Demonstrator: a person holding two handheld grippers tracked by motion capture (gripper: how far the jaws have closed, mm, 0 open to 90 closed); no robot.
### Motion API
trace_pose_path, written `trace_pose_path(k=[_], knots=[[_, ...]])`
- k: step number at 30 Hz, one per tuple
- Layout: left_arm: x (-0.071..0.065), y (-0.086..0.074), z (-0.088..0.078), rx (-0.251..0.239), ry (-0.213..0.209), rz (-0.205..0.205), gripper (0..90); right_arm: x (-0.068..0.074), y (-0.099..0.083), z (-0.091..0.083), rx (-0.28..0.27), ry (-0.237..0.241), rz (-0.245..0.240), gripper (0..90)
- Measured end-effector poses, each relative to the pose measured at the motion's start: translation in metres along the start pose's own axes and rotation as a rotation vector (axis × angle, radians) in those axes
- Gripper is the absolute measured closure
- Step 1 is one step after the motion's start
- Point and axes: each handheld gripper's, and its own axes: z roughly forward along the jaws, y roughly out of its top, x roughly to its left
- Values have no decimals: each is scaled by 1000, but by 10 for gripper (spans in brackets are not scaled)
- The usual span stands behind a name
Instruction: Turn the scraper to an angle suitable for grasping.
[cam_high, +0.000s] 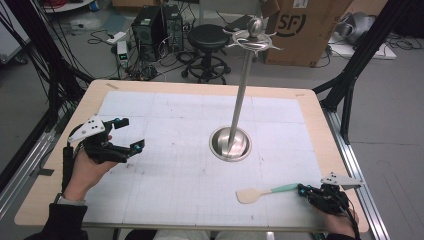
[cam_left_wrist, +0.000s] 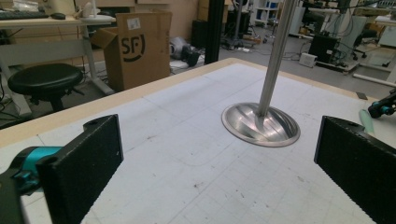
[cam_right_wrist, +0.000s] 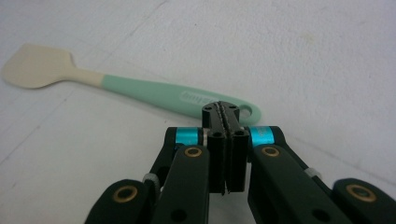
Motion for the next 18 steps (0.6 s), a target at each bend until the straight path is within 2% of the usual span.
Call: trace_pose_path(k=[9, 11, 12, 14, 18], knots=[[-4, 0, 0, 14, 6, 13, 17, 5, 20, 20, 12, -56, -6, 900], [-5, -2, 1, 24, 5, 18, 17, 7, 28, 32, 10, -58, -12, 900], [-6, -3, 2, 34, 3, 23, 17, 7, 28, 32, 10, -58, -12, 900], [-8, -4, 2, 51, 10, 26, 17, 12, 38, 43, 10, -77, -29, 900], [-10, -5, -2, 41, 8, 28, 17, 18, 51, 58, 11, -91, -47, 900]])
